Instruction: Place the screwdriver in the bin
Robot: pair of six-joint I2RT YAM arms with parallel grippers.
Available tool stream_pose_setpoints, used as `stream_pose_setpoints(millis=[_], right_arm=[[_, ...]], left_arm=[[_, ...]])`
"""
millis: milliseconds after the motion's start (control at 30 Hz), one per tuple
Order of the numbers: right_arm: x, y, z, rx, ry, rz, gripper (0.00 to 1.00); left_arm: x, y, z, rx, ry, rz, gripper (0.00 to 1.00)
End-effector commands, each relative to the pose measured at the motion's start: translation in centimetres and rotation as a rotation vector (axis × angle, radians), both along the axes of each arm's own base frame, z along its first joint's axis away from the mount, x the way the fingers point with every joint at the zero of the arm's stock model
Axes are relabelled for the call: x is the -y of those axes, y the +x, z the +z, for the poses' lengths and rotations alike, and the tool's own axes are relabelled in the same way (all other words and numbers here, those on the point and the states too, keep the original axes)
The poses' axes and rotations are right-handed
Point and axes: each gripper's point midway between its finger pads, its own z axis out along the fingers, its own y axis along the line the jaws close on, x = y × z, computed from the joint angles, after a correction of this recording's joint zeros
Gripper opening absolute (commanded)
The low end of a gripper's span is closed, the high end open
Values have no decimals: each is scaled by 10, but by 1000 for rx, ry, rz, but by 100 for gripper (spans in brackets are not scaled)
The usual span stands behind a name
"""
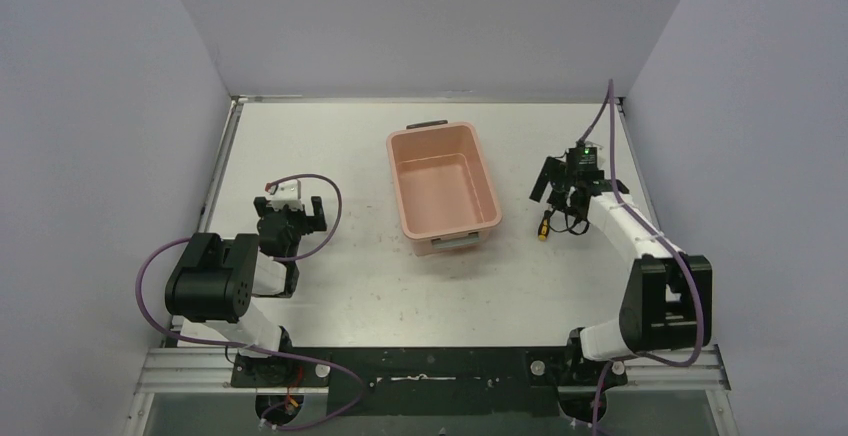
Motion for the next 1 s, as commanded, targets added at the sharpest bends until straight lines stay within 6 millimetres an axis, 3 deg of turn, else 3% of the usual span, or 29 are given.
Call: stream_pose_setpoints(millis=[0,167,267,333,433,600,700,867,967], right_arm=[[-1,-4,-30,-124,-6,37,83],[-3,-14,-55,-192,-14,61,44],[0,-14,-52,-190,-33,71,16],[5,-11,-37,-172,-63,76,0],[12,-1,-2,-142,-111,97,0],[14,21,90,-33,-152,130,0],[8,27,134,14,-131,158,0],[-29,35,184,65,-99,216,0],[-77,40,205,115,-59,273,0]], left_arm=[[-1,8,16,58,-3,6,97],[-1,8,16,57,-3,6,97],[-1,8,16,57,-3,6,97],[-1,8,16,58,-3,6,97],[-1,8,16,58,-3,7,97],[-1,8,16,59,-4,6,97],[-1,8,16,59,-3,6,97],[-1,8,16,59,-3,6,97],[-1,8,16,57,-4,6,97]])
